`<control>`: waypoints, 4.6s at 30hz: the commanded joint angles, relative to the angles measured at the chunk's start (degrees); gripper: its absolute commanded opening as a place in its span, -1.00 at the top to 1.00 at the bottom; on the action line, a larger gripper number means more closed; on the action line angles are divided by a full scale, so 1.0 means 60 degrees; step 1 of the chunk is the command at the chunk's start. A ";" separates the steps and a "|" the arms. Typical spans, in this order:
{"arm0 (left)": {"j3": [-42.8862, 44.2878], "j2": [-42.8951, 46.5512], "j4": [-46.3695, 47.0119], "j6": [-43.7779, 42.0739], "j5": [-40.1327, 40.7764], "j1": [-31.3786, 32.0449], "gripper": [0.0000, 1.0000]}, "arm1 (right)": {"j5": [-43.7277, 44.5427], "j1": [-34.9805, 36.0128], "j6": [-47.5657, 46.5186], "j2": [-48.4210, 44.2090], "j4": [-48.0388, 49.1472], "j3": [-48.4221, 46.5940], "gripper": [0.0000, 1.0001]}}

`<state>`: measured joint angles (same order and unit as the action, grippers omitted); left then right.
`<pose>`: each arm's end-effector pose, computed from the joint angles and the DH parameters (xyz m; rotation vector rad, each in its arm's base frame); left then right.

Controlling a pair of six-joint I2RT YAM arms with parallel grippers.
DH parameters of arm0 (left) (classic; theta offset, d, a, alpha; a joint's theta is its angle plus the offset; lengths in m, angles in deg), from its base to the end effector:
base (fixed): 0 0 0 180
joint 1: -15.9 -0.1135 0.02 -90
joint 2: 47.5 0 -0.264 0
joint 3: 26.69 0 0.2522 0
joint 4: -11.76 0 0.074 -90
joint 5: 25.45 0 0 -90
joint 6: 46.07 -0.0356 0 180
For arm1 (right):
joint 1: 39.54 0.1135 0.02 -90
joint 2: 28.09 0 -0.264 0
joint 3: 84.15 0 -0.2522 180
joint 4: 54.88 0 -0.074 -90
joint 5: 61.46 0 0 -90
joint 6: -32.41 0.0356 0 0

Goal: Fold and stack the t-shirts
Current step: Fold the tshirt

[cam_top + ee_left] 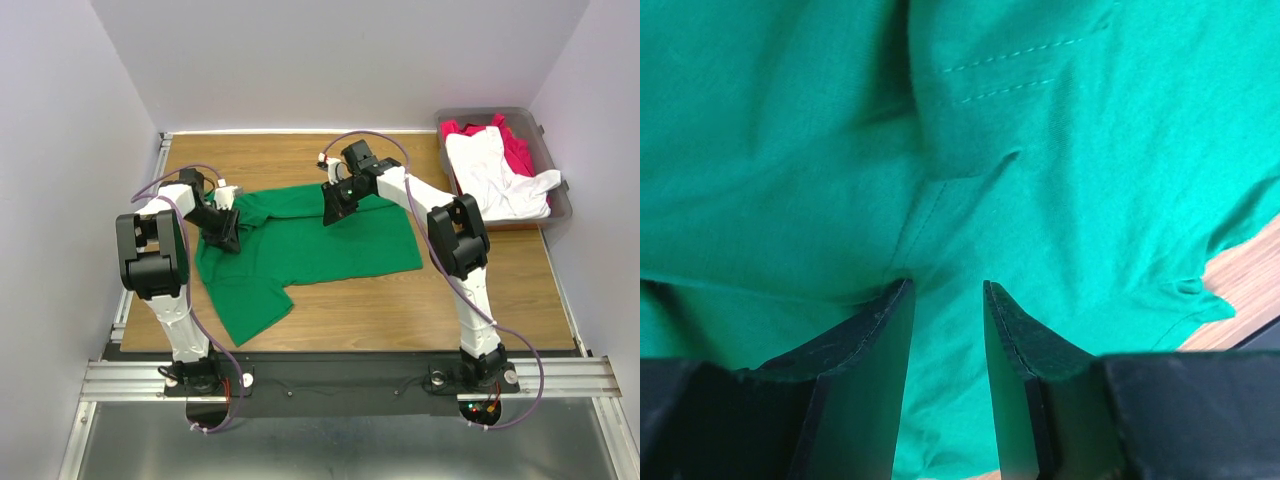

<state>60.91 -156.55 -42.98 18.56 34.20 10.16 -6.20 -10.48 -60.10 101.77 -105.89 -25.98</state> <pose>0.3659 0.0187 0.1691 0.5487 2.6505 -0.6190 0.4202 0.2567 0.1924 -0.9228 2.4373 0.9556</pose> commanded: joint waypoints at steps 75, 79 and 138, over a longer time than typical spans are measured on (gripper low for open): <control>0.3321 -0.0602 -0.2327 0.0726 -0.0596 -0.1431 1.00 | 0.0194 0.1777 0.0856 0.0299 0.1184 -0.1089 0.10; 0.4200 -0.1173 -0.2327 0.0800 -0.0523 -0.1534 1.00 | 0.0385 0.2129 0.1339 0.0724 0.1433 -0.1762 0.10; 0.3880 -0.0180 -0.2385 -0.0225 0.0370 -0.1666 1.00 | 0.1118 0.2481 0.3522 0.1252 0.2943 -0.2497 0.99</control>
<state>86.46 -162.02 -55.35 19.79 34.64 0.41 2.76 5.04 -40.23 113.27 -90.57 -41.85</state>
